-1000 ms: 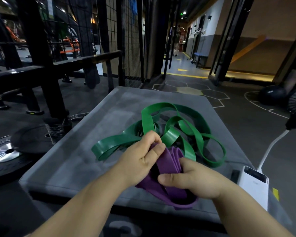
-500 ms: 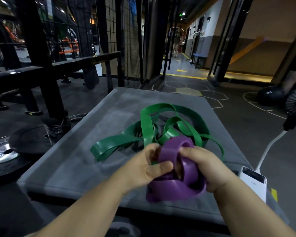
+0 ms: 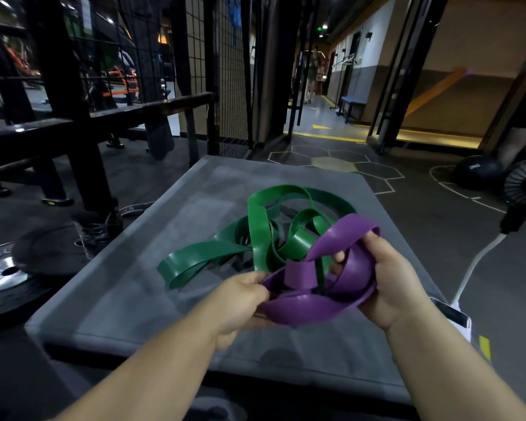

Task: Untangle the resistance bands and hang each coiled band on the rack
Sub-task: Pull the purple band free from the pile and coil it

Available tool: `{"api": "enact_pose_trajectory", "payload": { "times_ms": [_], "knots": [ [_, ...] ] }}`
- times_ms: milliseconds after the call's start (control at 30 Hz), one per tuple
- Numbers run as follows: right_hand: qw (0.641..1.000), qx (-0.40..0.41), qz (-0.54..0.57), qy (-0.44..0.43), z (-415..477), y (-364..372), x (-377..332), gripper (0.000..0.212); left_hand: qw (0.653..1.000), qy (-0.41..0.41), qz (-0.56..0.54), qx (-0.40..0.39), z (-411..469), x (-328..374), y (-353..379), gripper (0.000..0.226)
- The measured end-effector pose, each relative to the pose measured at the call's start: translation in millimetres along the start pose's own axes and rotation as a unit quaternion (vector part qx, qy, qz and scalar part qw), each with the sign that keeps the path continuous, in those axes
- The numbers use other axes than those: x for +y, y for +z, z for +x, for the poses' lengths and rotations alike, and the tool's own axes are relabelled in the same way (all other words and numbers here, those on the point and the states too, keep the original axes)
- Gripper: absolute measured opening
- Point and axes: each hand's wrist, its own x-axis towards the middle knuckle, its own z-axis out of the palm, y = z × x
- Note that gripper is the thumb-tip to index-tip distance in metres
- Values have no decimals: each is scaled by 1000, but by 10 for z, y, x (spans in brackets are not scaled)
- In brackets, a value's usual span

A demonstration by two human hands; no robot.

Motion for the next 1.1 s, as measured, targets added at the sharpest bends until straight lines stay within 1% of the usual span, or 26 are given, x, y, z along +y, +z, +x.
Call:
{"api": "enact_pose_trajectory", "payload": {
  "times_ms": [33,100,167,233,300,400,433,500,633,767,900,967,1033,1100],
  "knots": [
    [1000,11,1,-3,12,-14,-9,24,999,-2,-32,18,16,-2,3,37],
    [999,31,10,3,40,-40,2,24,992,-17,-120,24,38,-12,16,36],
    [999,44,23,11,66,-44,17,24,976,-40,-214,16,52,-28,26,32],
    [997,63,32,8,86,-38,18,23,954,-45,-297,13,60,-30,29,29],
    [996,87,35,-5,108,-55,11,24,930,-23,-367,8,71,-17,11,37],
    [992,123,35,-2,123,-68,-13,35,899,15,-438,12,41,26,15,52],
    [991,130,36,4,123,-71,-14,35,891,22,-452,15,24,39,27,54],
    [989,139,43,14,134,-81,-7,28,882,22,-471,8,-10,55,64,54],
    [986,157,48,23,144,-89,32,30,870,9,-493,1,-56,66,145,55],
    [983,172,51,30,171,-109,30,29,851,39,-524,20,-54,62,143,47],
    [980,190,51,34,200,-137,60,28,859,53,-509,16,-43,55,123,49],
    [982,179,52,31,206,-139,57,28,865,55,-499,11,-51,69,126,43],
    [983,175,53,32,220,-142,42,28,865,57,-499,11,-58,88,126,38],
    [983,173,54,39,217,-136,30,28,862,60,-504,10,-55,97,131,39]
  ]
}}
